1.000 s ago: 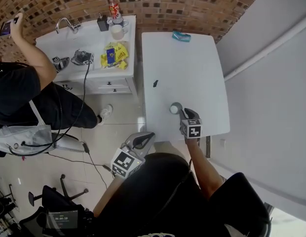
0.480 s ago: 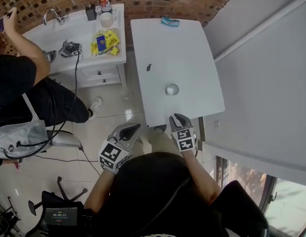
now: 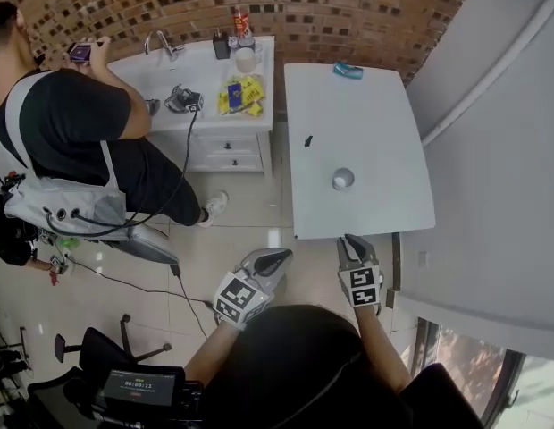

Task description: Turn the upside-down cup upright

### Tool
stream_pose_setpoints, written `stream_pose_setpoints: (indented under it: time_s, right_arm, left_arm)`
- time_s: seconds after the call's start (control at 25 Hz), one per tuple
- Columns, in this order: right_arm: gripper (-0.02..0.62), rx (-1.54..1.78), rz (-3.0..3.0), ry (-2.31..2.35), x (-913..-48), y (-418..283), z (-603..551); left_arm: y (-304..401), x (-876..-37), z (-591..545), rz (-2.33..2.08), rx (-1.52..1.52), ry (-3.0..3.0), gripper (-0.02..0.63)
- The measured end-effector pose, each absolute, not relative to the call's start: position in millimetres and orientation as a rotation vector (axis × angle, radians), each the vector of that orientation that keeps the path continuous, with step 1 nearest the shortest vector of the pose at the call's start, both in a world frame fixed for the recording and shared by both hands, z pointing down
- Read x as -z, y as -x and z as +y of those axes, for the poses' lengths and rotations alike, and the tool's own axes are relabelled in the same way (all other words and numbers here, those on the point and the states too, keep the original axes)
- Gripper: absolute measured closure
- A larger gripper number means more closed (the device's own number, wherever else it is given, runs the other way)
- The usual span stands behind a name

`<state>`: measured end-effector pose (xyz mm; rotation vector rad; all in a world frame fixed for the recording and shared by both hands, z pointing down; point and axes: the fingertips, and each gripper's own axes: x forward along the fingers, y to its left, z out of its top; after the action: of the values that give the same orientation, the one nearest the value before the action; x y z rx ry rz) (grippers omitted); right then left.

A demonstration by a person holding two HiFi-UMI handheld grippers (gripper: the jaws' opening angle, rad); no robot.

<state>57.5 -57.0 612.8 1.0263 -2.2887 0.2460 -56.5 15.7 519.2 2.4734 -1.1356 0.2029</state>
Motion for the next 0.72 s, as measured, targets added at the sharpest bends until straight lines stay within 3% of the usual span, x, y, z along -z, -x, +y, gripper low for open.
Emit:
stream_pose_setpoints:
  time_s: [0.16,0.36,0.72]
  right_arm:
    - [0.603,-0.268,-2.337,-1.006,-598.5,-102.1,-8.0]
    - [0.603,-0.357,-2.406,-0.916,-594.8,-150.5,69.3]
    - [0.603,-0.316,-2.525,-0.791,-575.9,-171.9,173.1]
  left_arm:
    - [5.3,-518.5,63.5,-1.125,-0.179,-2.461,0.591]
    - [-52.1,-521.4,119.0,-1.101,-0.189,-2.469,0.591]
    - [-97.6,-528.4,200.6,-1.102,-0.209,-2.470,0.591]
